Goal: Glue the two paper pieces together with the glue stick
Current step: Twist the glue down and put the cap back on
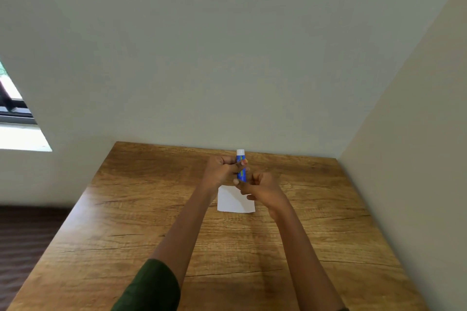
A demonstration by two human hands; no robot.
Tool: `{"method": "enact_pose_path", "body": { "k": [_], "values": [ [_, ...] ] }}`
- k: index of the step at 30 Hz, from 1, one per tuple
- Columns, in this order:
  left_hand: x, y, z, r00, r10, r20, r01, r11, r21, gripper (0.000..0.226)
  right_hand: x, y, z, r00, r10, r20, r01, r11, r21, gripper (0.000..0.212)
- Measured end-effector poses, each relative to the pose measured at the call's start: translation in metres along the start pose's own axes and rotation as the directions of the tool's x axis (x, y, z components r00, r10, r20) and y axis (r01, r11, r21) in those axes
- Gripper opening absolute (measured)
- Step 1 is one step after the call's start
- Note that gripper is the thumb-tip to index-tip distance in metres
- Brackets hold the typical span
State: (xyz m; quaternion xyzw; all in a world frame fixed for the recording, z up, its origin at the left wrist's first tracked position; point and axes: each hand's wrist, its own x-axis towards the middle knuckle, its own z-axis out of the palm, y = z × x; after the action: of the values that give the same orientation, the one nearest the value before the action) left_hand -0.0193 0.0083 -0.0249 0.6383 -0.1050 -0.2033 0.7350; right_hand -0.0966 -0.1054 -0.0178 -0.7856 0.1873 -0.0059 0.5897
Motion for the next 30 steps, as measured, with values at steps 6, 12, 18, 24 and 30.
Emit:
{"method": "enact_pose_path", "body": {
  "k": [6,12,18,24,30],
  "values": [
    [0.0,-0.001,-0.001,1.0,0.016,0.026,-0.017,1.0,0.011,0.017,-0.002,-0.004,-0.006,0.993,0.008,0.115,-0.018,0.996,0.087,0.024],
    [-0.002,-0.003,0.003,1.0,0.018,0.013,-0.019,1.0,0.019,0.008,-0.001,-0.002,0.003,0.987,-0.018,-0.158,0.009,0.998,-0.06,0.023],
    [-0.001,-0.003,0.001,1.0,0.013,0.025,-0.013,1.0,0.009,0.013,-0.003,-0.001,0.001,0.997,-0.06,-0.055,0.056,0.995,-0.079,0.017],
    [0.0,-0.001,-0.001,0.998,0.023,0.054,-0.023,1.0,-0.016,0.008,-0.004,-0.002,-0.009,0.979,0.028,0.201,-0.063,0.983,0.173,0.024],
    [0.002,-0.008,0.001,1.0,0.021,0.008,-0.021,0.999,0.031,0.002,0.001,0.0,-0.002,0.996,0.001,-0.084,-0.001,1.0,-0.007,0.012]
  ]
}}
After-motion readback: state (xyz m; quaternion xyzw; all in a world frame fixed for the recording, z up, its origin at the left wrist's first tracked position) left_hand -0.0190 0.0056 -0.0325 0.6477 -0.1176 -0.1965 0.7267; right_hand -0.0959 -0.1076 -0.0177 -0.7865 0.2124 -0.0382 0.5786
